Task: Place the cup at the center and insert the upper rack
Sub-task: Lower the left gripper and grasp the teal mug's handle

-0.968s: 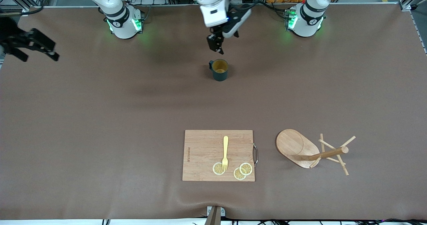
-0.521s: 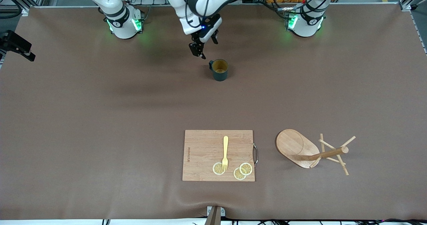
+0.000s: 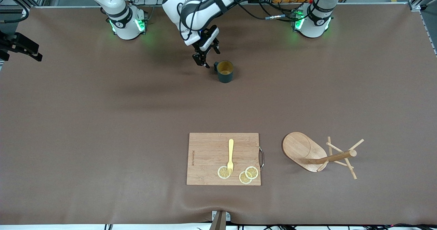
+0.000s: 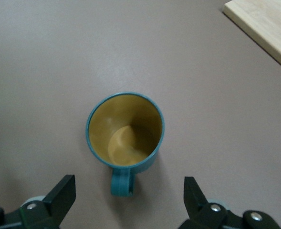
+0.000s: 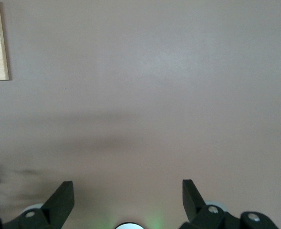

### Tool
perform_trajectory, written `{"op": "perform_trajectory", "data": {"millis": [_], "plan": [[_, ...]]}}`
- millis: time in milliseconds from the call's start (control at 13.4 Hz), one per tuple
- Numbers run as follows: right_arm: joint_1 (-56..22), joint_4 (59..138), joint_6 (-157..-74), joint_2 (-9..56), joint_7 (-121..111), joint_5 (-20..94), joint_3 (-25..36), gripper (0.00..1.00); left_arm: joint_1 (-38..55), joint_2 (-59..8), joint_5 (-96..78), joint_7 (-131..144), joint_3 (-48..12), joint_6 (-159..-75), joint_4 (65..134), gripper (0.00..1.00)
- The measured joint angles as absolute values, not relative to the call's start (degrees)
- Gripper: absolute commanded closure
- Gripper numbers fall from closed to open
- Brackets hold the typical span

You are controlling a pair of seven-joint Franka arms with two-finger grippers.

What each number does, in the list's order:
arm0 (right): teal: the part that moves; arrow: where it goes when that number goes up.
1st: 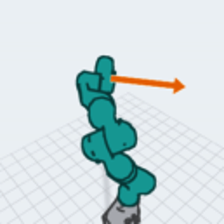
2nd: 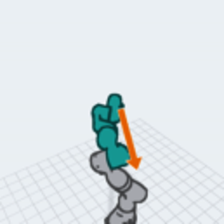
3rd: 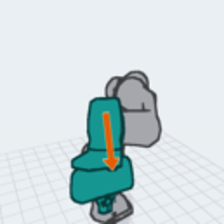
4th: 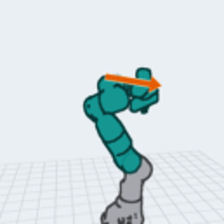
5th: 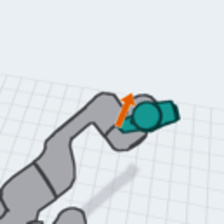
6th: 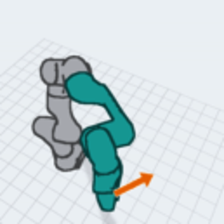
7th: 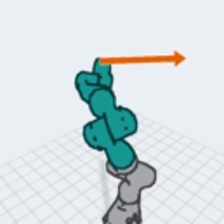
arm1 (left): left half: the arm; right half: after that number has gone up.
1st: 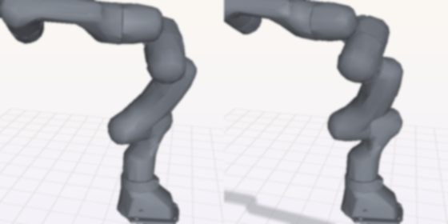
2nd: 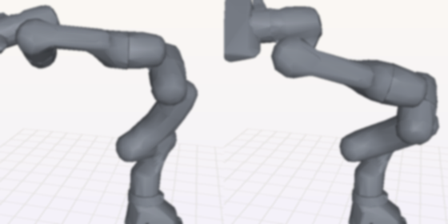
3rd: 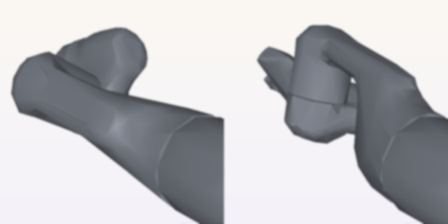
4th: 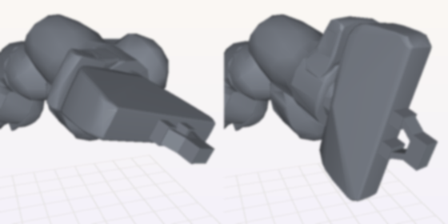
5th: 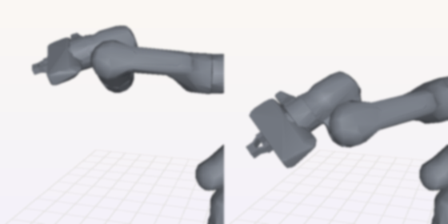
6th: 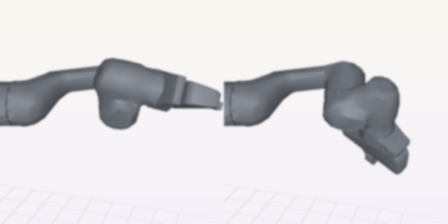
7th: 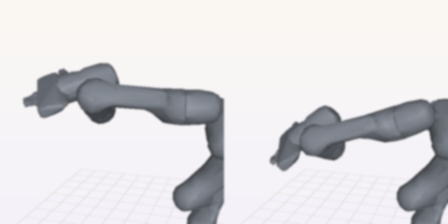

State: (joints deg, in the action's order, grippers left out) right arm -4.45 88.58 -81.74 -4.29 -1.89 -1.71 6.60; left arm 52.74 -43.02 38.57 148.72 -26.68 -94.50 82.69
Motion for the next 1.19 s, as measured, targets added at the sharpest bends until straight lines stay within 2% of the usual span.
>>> {"op": "perform_trajectory", "data": {"millis": [745,968,1191], "plan": [[-4.5,90.8,-82.0,-4.3,-1.7,0.2,6.6,0.0,53.2,-45.9,38.5,155.4,-26.4,-95.3,82.6,0.02],[-4.5,90.8,-82.0,-4.4,-1.7,0.2,6.6,0.0,54.0,-46.4,38.5,155.6,-24.7,-95.3,82.6,0.11],[-4.5,90.8,-82.0,-4.4,-1.7,0.3,6.6,0.0,55.2,-47.0,38.5,155.7,-23.5,-95.6,82.5,0.16]]}}
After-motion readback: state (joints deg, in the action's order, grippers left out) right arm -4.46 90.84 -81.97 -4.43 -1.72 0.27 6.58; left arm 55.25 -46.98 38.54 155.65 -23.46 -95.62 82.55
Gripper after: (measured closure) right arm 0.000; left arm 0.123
